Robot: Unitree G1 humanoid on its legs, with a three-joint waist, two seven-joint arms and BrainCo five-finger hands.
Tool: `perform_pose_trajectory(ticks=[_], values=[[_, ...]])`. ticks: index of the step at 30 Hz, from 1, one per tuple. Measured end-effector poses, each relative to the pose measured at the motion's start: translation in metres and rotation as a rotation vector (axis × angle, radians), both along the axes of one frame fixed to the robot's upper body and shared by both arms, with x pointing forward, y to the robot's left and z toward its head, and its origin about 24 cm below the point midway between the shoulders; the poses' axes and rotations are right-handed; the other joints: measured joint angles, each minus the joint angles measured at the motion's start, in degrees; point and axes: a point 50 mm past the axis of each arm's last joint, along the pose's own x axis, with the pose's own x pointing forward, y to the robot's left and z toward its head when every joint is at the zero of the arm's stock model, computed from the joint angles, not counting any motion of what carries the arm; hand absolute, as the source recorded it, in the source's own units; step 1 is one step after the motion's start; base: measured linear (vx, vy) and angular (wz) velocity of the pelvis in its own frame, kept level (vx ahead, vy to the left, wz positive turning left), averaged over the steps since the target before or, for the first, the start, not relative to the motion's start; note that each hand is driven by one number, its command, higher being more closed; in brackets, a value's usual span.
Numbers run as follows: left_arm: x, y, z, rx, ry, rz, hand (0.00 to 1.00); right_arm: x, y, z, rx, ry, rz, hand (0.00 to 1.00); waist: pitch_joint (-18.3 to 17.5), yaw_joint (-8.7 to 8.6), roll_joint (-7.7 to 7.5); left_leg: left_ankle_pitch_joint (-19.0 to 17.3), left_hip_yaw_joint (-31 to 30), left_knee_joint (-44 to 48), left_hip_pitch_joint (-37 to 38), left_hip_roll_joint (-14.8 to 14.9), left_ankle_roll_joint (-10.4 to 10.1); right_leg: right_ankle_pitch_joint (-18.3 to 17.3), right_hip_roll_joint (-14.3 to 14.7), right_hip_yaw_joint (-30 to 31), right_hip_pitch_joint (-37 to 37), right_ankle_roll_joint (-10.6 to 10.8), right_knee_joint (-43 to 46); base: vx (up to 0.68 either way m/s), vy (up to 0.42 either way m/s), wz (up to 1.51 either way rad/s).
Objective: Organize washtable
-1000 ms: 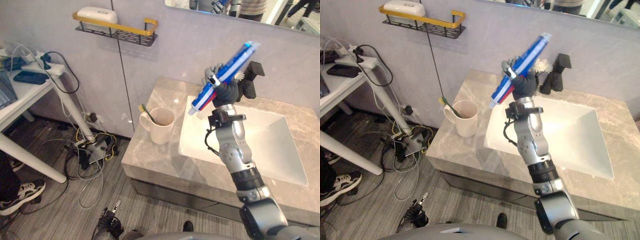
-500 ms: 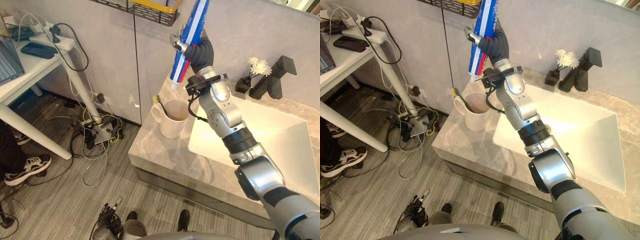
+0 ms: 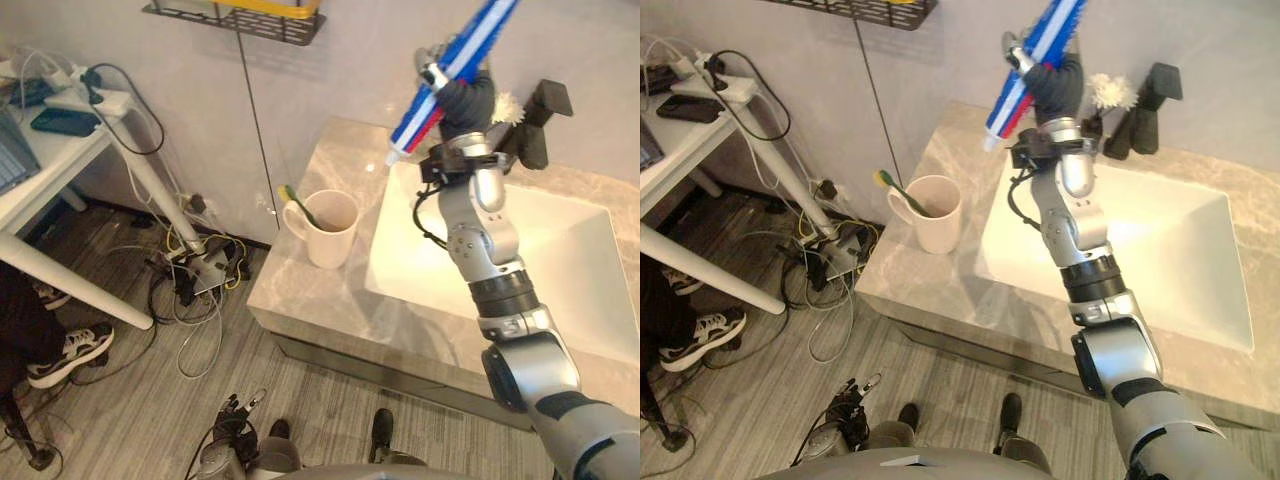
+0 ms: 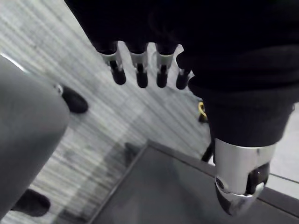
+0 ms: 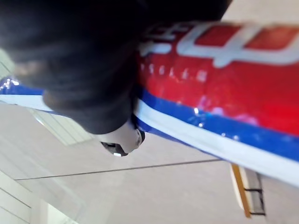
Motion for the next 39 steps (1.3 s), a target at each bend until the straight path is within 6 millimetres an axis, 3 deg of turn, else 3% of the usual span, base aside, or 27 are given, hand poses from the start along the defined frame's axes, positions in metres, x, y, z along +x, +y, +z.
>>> perform_pose_trajectory(ticks=[3,6,14,31,39], values=[[0.0,-0.003,-0.002,0.001,0.015,-0.028,0.0,-0.012,0.001,0.014,0.026,-0.09,0.011,1.0,0.0,-0.58,1.31,0.0,0.3,-0.6,0.3,0.5,0.0,0.0,0.6,0.5,0.0,0.0,0.0,-0.01,-0.025,-0.06],[0.002,-0.003,-0.001,0.003,0.015,-0.035,0.0,-0.021,0.006,0.018,0.02,-0.142,0.042,1.0,0.0,-0.39,1.42,0.0,0.3,-0.8,0.5,1.1,-0.1,-0.2,1.2,0.6,0.2,-0.3,0.0,0.01,-0.033,0.0],[0.004,-0.004,-0.001,0.005,0.017,-0.047,0.0,-0.024,0.015,-0.001,-0.017,-0.101,0.09,1.0,0.0,-0.37,1.41,0.0,0.8,-1.1,1.1,1.2,-0.1,-0.2,1.4,1.4,0.0,-0.3,0.0,0.01,0.002,-0.03],[0.008,-0.005,0.0,0.002,0.008,-0.048,0.0,-0.028,0.046,-0.013,-0.138,-0.088,0.225,1.0,0.0,-0.19,1.33,0.0,0.8,-1.8,1.3,1.3,-0.1,-0.4,1.5,1.4,0.0,-0.5,0.0,0.0,0.0,0.0],[0.009,-0.004,0.0,0.006,0.004,-0.048,0.0,-0.029,0.06,-0.005,-0.191,-0.103,0.271,1.0,0.6,-0.1,0.37,0.1,0.6,-2.1,1.1,1.4,-0.1,-0.4,1.6,1.3,0.0,-0.5,0.0,0.0,0.0,0.0]])
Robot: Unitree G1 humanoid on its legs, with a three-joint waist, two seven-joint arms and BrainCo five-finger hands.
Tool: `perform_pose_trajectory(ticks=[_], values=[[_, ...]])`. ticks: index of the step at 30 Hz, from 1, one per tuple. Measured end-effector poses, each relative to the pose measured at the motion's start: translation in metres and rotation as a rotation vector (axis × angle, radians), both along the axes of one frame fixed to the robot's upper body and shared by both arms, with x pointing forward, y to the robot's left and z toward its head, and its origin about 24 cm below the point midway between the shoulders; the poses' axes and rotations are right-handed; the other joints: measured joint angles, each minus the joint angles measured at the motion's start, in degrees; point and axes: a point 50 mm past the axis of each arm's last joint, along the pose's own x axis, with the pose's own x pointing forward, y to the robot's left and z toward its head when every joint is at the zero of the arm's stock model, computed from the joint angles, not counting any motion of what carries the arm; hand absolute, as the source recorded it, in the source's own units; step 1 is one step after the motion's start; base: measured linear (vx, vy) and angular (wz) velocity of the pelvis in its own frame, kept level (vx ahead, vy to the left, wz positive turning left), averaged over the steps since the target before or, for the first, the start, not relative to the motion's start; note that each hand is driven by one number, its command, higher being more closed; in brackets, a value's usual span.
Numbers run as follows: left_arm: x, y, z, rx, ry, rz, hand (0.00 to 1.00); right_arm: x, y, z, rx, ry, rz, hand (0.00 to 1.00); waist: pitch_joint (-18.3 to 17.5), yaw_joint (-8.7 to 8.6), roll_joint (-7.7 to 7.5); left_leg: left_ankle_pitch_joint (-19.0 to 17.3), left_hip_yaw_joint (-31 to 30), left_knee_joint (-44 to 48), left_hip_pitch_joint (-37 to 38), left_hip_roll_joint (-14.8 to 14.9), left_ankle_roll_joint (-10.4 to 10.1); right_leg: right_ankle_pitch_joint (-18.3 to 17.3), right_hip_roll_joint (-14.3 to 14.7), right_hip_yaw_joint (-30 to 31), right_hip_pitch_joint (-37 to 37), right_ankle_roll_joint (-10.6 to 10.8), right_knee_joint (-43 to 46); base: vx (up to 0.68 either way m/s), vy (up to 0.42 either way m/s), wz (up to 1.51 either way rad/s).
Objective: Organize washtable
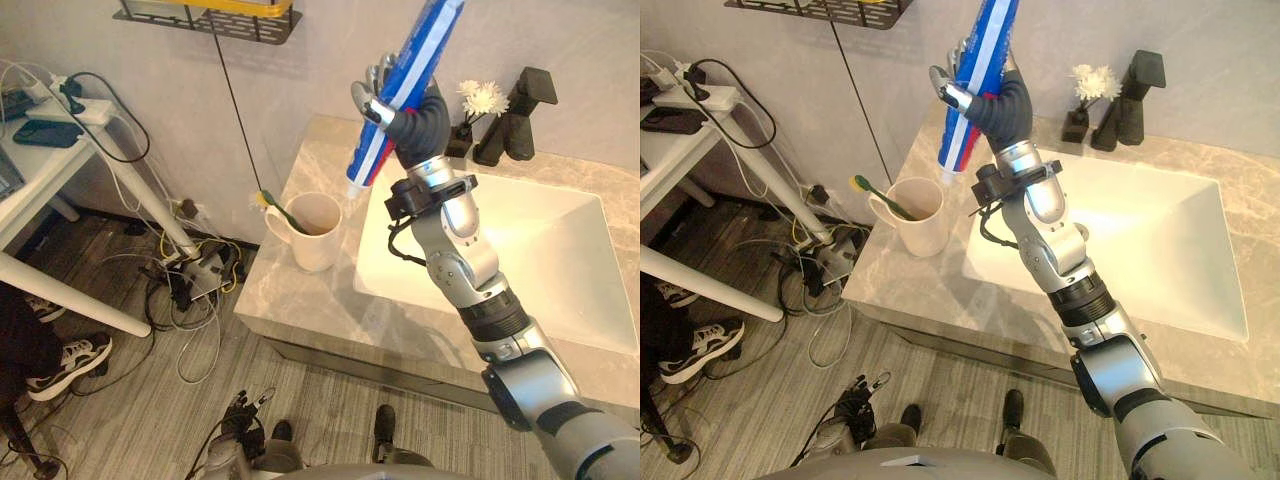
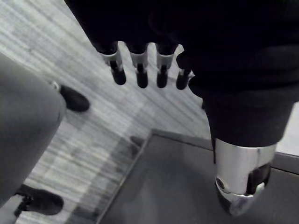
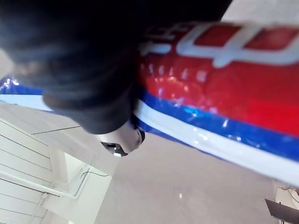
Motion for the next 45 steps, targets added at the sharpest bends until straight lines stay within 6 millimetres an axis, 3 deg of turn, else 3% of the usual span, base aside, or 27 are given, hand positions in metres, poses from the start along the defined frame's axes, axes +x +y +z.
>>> perform_pose_trajectory(ticks=[3,18,36,45], values=[[0.0,0.004,0.001,0.01,0.0,0.0,0.0,-0.002,0.006,0.013,-0.016,-0.047,0.013,1.0,0.4,-0.01,-0.8,0.0,-0.1,0.1,-0.1,0.0,0.0,0.0,0.0,0.0,0.0,0.0,0.0,0.0,0.001,0.01],[0.0,0.01,0.002,0.025,-0.004,0.006,0.0,-0.007,0.026,0.024,-0.126,-0.134,0.017,1.0,1.1,0.72,-2.19,0.0,-0.6,0.4,-0.5,0.1,-0.1,-0.1,0.0,0.0,-0.2,0.1,0.0,0.0,0.001,0.02],[0.0,0.014,0.003,0.038,-0.01,0.009,0.0,-0.003,0.045,-0.003,-0.291,-0.072,0.069,1.0,1.8,1.42,-3.47,0.1,-0.8,0.2,-0.8,0.1,-0.1,-0.3,0.0,0.0,-0.4,0.1,0.0,0.0,0.0,0.0],[0.001,0.015,0.003,0.037,-0.013,0.012,0.0,0.004,0.042,-0.016,-0.304,-0.014,0.047,1.0,1.8,1.54,-3.5,0.1,-1.2,0.3,-1.2,0.1,-0.1,-0.5,0.0,0.0,-0.5,0.1,0.0,0.0,0.001,0.01]])
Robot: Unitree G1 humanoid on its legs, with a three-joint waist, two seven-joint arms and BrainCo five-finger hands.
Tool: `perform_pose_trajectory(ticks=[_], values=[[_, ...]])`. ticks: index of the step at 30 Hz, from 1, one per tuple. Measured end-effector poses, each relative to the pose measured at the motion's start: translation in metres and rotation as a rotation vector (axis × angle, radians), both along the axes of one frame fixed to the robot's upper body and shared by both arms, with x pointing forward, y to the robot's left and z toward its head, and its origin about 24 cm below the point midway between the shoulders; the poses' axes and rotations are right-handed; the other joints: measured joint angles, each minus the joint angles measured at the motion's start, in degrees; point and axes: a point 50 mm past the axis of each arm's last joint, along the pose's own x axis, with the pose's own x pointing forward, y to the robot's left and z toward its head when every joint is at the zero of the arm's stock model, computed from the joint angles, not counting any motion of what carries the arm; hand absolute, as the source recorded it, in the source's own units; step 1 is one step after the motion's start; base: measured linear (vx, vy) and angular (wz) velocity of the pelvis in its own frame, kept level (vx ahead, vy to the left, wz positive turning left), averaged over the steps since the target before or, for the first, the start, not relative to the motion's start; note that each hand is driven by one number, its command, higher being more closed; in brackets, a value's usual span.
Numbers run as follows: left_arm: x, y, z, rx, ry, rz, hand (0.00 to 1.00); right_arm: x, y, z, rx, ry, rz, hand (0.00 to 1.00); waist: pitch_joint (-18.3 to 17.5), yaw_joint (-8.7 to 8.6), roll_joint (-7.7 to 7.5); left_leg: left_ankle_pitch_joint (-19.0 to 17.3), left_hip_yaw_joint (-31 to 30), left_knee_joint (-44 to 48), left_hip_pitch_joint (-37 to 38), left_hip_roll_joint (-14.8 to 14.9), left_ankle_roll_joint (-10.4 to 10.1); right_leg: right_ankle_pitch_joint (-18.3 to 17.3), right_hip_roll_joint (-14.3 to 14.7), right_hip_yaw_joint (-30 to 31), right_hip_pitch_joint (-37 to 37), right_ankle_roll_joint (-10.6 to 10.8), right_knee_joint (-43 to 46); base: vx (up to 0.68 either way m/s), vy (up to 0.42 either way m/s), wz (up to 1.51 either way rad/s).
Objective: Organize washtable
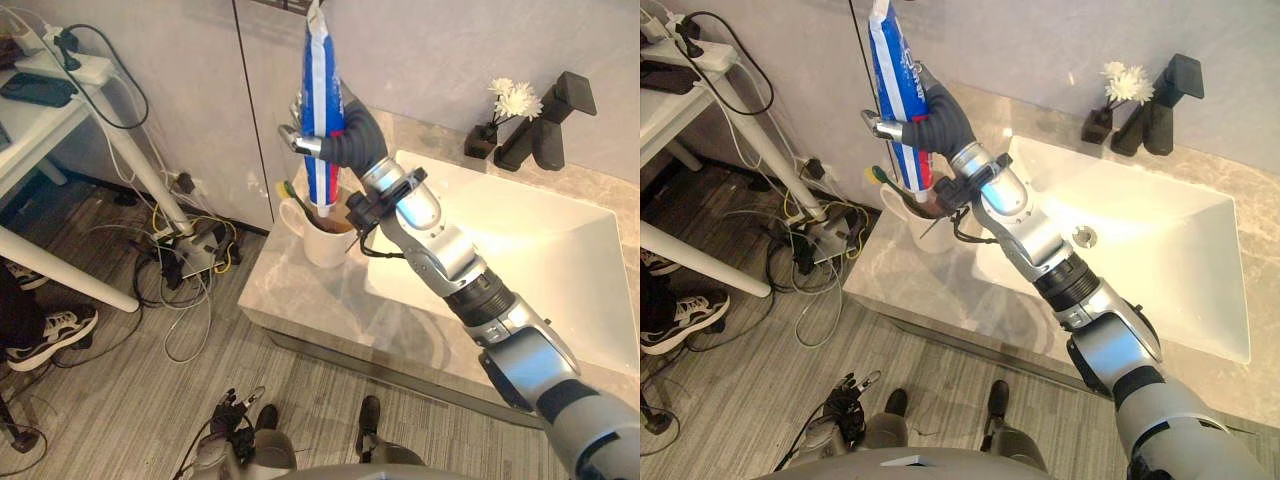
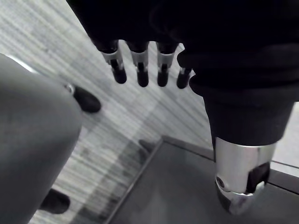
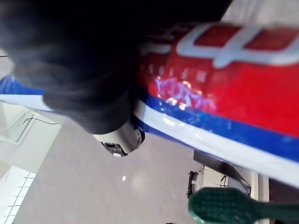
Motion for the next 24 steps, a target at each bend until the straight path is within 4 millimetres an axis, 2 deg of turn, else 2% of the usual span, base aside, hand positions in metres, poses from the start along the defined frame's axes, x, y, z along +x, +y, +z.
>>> perform_pose_trajectory(ticks=[11,12,24], values=[[0.0032,0.0034,0.0023,0.009,-0.018,0.005,0.0,0.0003,-0.0007,-0.0029,-0.007,0.004,-0.008,1.0,1.0,0.01,-0.89,0.0,-0.2,0.2,-0.5,0.0,0.0,-0.6,0.0,0.0,-0.9,0.0,1.1,0.0,0.0,0.0],[0.0032,0.0034,0.0023,0.009,-0.018,0.005,0.0,0.0004,-0.001,-0.0029,-0.007,0.003,-0.009,0.0,1.0,0.02,-0.9,0.0,-0.3,0.2,-0.5,0.1,0.0,-1.0,0.0,0.0,-1.2,0.0,1.7,0.0,0.0,0.0],[0.0036,0.003,0.0025,0.008,-0.02,0.005,0.0,-0.0023,0.0003,-0.0037,-0.035,-0.013,0.007,0.0,1.2,0.0,-0.67,0.0,-0.3,0.2,-0.8,0.1,0.0,-1.2,0.0,0.0,-1.7,0.0,2.3,0.0,0.0,0.0]])
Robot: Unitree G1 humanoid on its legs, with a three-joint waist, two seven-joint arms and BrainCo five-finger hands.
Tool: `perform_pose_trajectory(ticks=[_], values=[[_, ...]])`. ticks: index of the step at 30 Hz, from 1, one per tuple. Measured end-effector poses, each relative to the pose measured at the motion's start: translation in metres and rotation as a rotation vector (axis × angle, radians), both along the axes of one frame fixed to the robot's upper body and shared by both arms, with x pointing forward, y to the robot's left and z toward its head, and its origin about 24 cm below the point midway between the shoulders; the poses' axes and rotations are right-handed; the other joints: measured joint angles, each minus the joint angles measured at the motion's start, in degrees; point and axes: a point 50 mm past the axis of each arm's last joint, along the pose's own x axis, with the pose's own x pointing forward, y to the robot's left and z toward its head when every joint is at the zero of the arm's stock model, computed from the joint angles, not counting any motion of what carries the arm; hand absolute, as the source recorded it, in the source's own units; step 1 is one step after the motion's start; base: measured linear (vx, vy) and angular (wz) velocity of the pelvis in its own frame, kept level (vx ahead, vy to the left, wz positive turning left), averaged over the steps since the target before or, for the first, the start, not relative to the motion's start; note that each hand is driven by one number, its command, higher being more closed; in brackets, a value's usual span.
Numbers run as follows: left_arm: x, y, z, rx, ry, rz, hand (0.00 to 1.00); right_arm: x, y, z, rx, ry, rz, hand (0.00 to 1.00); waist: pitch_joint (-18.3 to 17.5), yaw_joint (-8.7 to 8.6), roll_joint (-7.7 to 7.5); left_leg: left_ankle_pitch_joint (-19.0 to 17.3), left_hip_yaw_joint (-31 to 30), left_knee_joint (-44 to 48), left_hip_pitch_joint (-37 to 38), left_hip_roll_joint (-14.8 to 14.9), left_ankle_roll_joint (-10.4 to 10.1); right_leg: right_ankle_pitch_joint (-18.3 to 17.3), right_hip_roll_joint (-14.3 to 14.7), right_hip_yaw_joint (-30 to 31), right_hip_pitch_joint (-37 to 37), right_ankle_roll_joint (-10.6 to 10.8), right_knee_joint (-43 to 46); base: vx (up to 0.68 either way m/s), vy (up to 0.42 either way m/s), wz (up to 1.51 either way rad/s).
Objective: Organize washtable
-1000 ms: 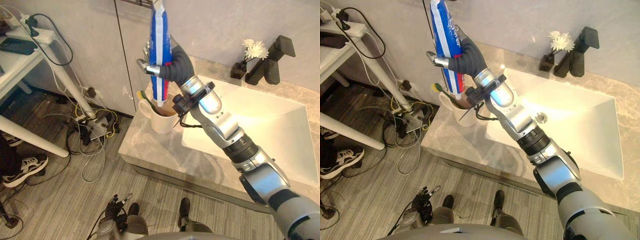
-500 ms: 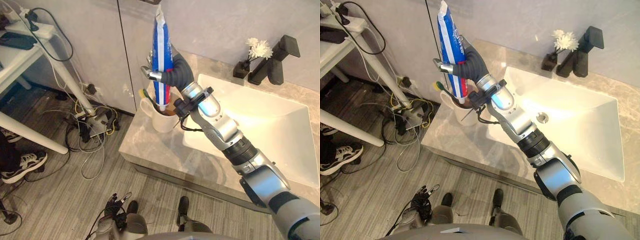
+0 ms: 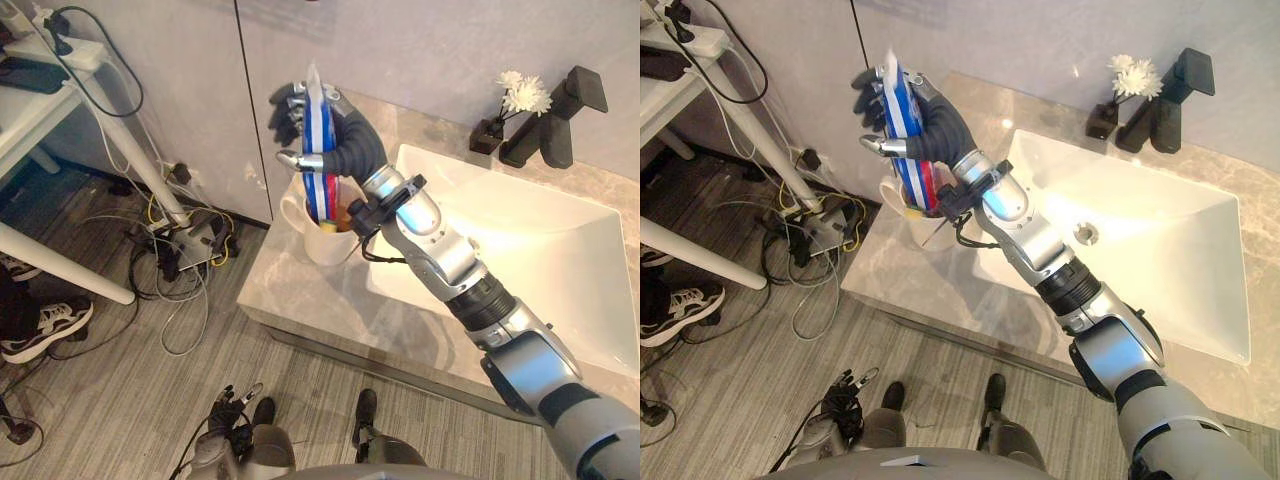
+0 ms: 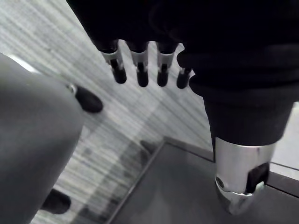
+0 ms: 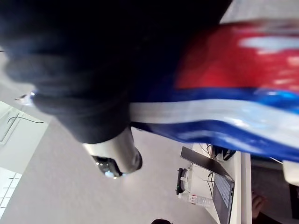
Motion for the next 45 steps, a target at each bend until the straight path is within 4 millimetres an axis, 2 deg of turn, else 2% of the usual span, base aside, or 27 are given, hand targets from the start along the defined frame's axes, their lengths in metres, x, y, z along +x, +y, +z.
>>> perform_pose_trajectory(ticks=[16,21,27,28,31,32,34,36,37,38,39,40,42,45], values=[[0.0,-0.001,0.0,-0.003,0.0,0.001,0.0,-0.021,-0.004,-0.006,0.022,-0.031,0.047,0.0,0.3,-0.14,0.49,0.0,0.2,0.0,0.2,0.0,0.0,0.0,0.0,0.1,0.1,0.0,0.0,0.0,0.0,0.0],[0.001,-0.003,0.0,-0.009,-0.002,0.001,0.0,-0.026,-0.018,0.004,0.094,-0.067,0.021,0.0,0.7,-0.21,1.08,0.0,0.2,0.0,0.4,0.0,0.0,0.0,0.0,0.1,0.3,0.0,0.0,0.0,0.0,0.0],[0.0,-0.004,0.0,0.008,0.003,-0.024,0.0,-0.037,-0.074,0.024,0.29,-0.174,-0.134,0.0,0.6,-1.09,1.15,0.0,0.4,0.0,0.8,0.0,0.0,0.0,0.0,0.3,0.5,0.0,0.0,0.0,0.0,0.0],[-0.001,-0.003,-0.001,0.011,0.008,-0.026,0.0,-0.039,-0.086,0.024,0.321,-0.182,-0.173,0.0,0.6,-1.79,1.17,0.0,0.5,-0.1,1.0,0.0,0.0,0.0,0.0,0.3,0.6,0.0,0.0,0.0,0.004,-0.06],[-0.001,-0.004,-0.001,0.016,0.01,-0.038,0.0,-0.051,-0.124,0.019,0.396,-0.211,-0.302,0.0,0.5,-2.08,1.41,0.0,1.4,-0.3,1.6,0.0,0.1,0.0,0.1,1.4,0.6,0.0,0.0,0.0,0.007,-0.15],[-0.002,-0.004,-0.001,0.015,0.013,-0.037,0.0,-0.059,-0.148,0.015,0.441,-0.23,-0.396,0.0,0.2,-2.56,1.82,-0.1,1.9,-0.6,2.1,0.0,0.1,0.0,0.1,1.8,0.7,0.0,-0.1,0.0,0.012,-0.17],[-0.003,-0.005,-0.002,0.014,0.017,-0.037,0.0,-0.07,-0.17,0.011,0.483,-0.249,-0.491,0.0,-0.3,-3.43,2.49,-0.1,2.4,-1.0,2.5,-0.1,0.1,0.0,0.1,2.2,0.7,0.0,-0.1,0.01,0.013,-0.17],[-0.004,-0.009,-0.003,0.009,0.022,-0.046,0.0,-0.088,-0.203,0.003,0.542,-0.275,-0.644,0.0,-1.5,-4.63,3.73,-0.3,3.5,-1.2,2.8,-0.1,0.3,0.1,0.2,3.2,0.5,0.2,-0.4,0.02,0.013,-0.22],[-0.005,-0.01,-0.004,0.01,0.028,-0.053,0.0,-0.091,-0.21,0.0,0.549,-0.276,-0.677,0.0,-2.0,-5.14,4.09,-0.3,3.7,-1.3,2.8,-0.1,0.3,0.2,0.2,3.4,0.3,0.2,-0.5,0.04,0.011,-0.27],[-0.006,-0.013,-0.005,0.001,0.035,-0.051,0.0,-0.103,-0.229,-0.008,0.575,-0.273,-0.781,0.0,-3.2,-5.71,4.76,-0.3,4.7,-1.7,3.1,-0.1,0.3,0.2,0.4,4.3,-0.2,0.3,-0.5,0.04,0.011,-0.32],[-0.007,-0.015,-0.006,-0.003,0.038,-0.051,0.0,-0.11,-0.24,-0.013,0.599,-0.273,-0.845,0.0,-3.4,-6.06,5.07,-0.3,5.5,-2.0,3.7,-0.1,0.3,0.3,0.5,5.1,-0.2,0.3,-0.5,0.04,0.011,-0.38],[-0.008,-0.016,-0.006,-0.005,0.041,-0.051,0.0,-0.116,-0.248,-0.017,0.621,-0.278,-0.892,0.0,-3.5,-6.36,5.21,-0.4,6.1,-2.0,4.0,0.0,0.3,0.3,0.6,5.6,-0.2,0.3,-0.5,0.02,0.011,-0.42],[-0.011,-0.017,-0.008,-0.005,0.057,-0.049,0.0,-0.144,-0.278,-0.037,0.69,-0.262,-1.099,0.0,-4.1,-7.37,5.4,-1.1,7.9,-2.0,4.8,0.1,0.4,0.3,1.1,7.4,-0.4,0.4,-0.5,0.01,0.014,-0.42],[-0.016,-0.014,-0.01,-0.006,0.069,-0.025,0.0,-0.17,-0.3,-0.061,0.744,-0.213,-1.298,0.0,-5.0,-9.01,5.4,-1.5,9.7,-2.0,4.9,0.1,0.4,0.5,1.4,9.0,-1.3,0.6,-0.5,0.02,0.015,-0.34]])
